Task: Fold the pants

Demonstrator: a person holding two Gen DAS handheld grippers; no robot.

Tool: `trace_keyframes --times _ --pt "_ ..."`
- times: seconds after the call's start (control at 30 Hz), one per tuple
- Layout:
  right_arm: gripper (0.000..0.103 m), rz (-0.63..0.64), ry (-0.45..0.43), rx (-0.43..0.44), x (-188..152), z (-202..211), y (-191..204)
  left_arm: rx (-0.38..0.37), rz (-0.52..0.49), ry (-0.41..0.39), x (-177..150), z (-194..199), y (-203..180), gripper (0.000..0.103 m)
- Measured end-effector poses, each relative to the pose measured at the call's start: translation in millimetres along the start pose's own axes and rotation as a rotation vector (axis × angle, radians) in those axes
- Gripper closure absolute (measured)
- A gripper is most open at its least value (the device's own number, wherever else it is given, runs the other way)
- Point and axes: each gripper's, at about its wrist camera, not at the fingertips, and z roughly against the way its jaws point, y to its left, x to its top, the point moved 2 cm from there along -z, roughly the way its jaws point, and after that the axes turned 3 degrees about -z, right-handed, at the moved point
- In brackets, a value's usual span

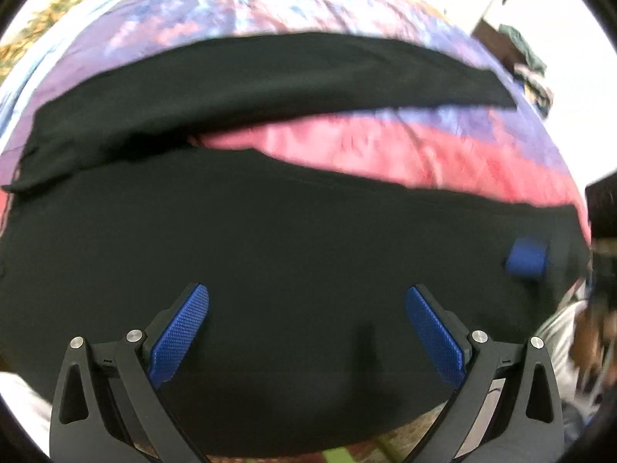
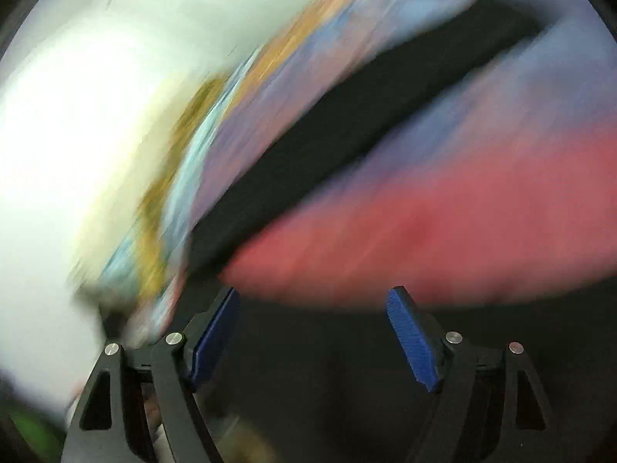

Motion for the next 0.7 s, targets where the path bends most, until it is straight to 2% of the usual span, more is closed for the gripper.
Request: trace_keyframes --times 0.03,0.07,0.1,0.13,0.23,0.3,0.37,0.4,0.43,0.47,0.53,0.6,0.63,0.7 --pt "0.025 0.017 0.069 -0.006 -18 -23 10 0.048 -0.022 0.023 -4 -9 2 0.001" --pt "0.025 0.070 0.083 -0.068 -31 -35 17 0.116 -0.043 0.050 -10 -17 9 0.001" --pt "0.028 0.101 0.065 -0.089 -35 -32 19 0.170 -0.050 0.061 -16 -21 21 0.000" --pt "0.030 0.091 0.053 -0.106 -33 -20 12 0.190 -0.039 0.053 -21 -18 34 0.000" --pt "0.029 -0.073 -0.068 -0.249 -22 46 -34 0.289 0.046 0.055 -30 -3 85 0.000" --pt "0.029 -0.243 -0.181 -0.387 -18 116 -88 0.367 0.124 0.051 -34 6 123 0.000" --pt "0.029 -0.360 -0.261 -0.526 -25 175 -132 0.450 0.211 0.050 -39 16 158 0.000" --pt "0.029 -0.389 -0.284 -0.582 -17 194 -145 0.469 0.238 0.050 -39 19 166 0.000" --pt "0.029 -0.431 -0.315 -0.637 -20 214 -153 0.478 0.277 0.050 -40 24 176 0.000" --pt "0.029 -0.444 -0.335 -0.651 -19 219 -159 0.478 0.299 0.046 -40 27 180 0.001" --pt "0.027 -0.426 -0.382 -0.675 -21 230 -145 0.477 0.326 0.010 -36 36 181 0.001" --pt "0.024 -0.366 -0.417 -0.655 -13 227 -124 0.449 0.318 -0.048 -28 42 173 0.001" --pt "0.024 -0.339 -0.411 -0.633 -6 222 -121 0.431 0.311 -0.072 -21 45 170 0.001" --pt "0.024 -0.258 -0.368 -0.578 5 185 -91 0.374 0.287 -0.135 1 48 164 0.001"
